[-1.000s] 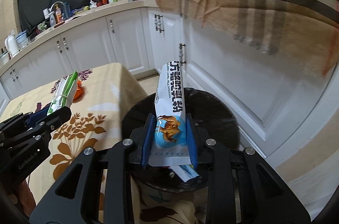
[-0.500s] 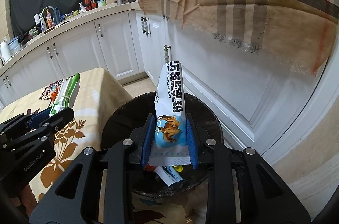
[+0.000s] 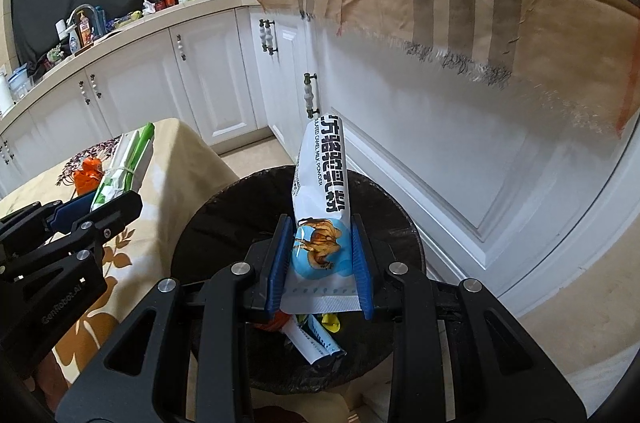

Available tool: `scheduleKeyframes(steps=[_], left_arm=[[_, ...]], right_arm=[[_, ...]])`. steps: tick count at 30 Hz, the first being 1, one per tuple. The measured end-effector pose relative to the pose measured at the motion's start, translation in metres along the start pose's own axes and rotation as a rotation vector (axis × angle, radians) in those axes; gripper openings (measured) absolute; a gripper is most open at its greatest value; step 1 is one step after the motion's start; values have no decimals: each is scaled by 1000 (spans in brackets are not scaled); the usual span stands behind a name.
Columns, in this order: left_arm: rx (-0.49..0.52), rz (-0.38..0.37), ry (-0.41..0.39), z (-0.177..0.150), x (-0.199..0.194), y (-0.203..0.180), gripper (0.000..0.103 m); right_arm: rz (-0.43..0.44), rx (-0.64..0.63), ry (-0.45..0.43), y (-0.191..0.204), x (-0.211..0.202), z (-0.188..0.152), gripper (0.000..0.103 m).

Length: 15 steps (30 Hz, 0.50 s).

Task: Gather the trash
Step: 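Carry both packets over the bin and open both grippers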

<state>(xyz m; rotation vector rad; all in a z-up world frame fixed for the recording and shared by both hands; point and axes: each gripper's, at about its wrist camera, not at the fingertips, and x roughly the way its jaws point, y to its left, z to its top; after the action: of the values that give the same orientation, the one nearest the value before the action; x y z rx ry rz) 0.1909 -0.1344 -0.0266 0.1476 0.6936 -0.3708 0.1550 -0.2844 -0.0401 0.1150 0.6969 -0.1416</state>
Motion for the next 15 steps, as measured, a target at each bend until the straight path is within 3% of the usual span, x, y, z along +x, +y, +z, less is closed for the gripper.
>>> scheduleKeyframes(steps=[7,9,11,13,15], left_arm=[[22,-2,19,6,18,-8,35],[25,7,26,7,23,-9,38],[21,12,30,7,24,-8,50],[15,16,27,8,24,-6,53],[15,24,22,7,21,-4,56]], right_arm=[[-16,1,13,-2,19,3,31],[-28,0,18,-2,26,4,47],[-40,4,16,-3,30,5,50],[-45,7,19,-3,33,6,51],[-49,11,14,-3,33,7,58]])
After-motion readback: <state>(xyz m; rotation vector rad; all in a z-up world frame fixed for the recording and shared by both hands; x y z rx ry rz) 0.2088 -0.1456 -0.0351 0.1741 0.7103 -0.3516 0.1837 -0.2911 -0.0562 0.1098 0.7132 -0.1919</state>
